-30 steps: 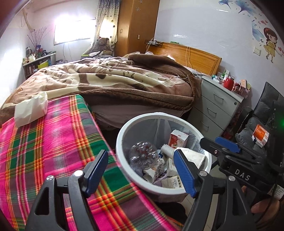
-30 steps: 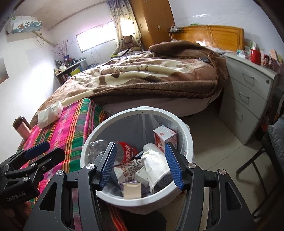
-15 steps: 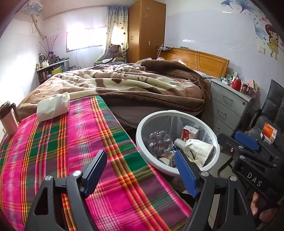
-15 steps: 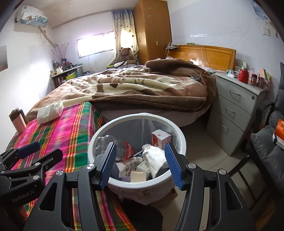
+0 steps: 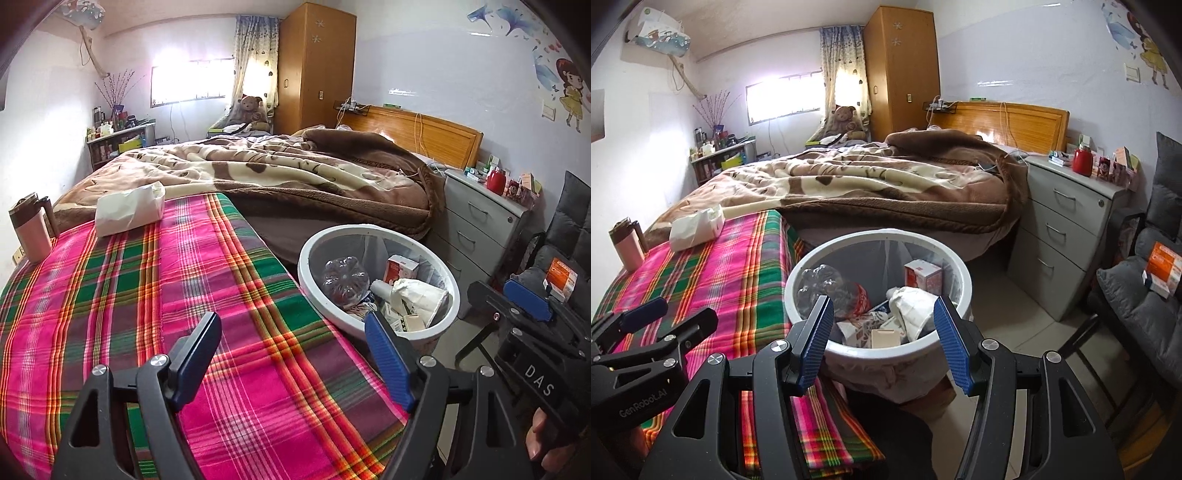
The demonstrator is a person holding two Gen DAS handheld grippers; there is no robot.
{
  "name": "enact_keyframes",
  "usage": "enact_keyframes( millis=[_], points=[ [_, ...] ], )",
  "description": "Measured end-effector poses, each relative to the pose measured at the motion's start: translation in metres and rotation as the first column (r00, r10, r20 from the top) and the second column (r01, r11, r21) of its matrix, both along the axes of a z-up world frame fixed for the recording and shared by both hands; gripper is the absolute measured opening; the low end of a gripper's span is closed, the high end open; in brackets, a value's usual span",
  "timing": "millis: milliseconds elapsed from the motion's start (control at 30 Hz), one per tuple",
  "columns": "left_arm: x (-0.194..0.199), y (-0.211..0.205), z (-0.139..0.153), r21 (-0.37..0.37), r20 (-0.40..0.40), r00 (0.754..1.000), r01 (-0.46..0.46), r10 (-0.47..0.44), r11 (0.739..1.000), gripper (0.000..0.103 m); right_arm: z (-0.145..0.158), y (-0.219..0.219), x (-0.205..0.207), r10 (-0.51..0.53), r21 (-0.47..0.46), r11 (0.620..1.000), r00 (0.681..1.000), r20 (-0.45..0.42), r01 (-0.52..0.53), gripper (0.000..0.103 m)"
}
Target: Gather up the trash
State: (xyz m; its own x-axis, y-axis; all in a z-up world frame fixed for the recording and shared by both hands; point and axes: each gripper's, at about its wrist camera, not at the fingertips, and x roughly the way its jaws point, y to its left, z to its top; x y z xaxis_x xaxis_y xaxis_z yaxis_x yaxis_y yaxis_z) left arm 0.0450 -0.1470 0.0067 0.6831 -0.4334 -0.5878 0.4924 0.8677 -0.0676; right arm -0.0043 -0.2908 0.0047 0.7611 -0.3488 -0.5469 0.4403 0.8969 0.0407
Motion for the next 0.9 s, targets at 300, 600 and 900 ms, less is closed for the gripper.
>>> enact_keyframes(
  millis=[300,600,900],
  points=[
    [-0.007,0.002,0.003,-0.01,0.022,1.0,-0.006,0.006,1.0,0.081,0.001,0.008,-0.003,0.008,-0.001,1.0,1.0,0.007,-0.008,0.058],
    [-0.01,0.005,0.004,-0.019,0.028,1.0,-0.005,0.005,1.0,0.081,0.002,0.011,-0.005,0.012,0.0,1.0,1.0,0.011,-0.012,0.058],
    [-0.011,0.008,0.006,-0.025,0.03,1.0,-0.007,0.007,1.0,0.081,0.004,0.013,-0.004,0.013,-0.002,1.0,1.0,0.009,-0.013,0.058]
  ],
)
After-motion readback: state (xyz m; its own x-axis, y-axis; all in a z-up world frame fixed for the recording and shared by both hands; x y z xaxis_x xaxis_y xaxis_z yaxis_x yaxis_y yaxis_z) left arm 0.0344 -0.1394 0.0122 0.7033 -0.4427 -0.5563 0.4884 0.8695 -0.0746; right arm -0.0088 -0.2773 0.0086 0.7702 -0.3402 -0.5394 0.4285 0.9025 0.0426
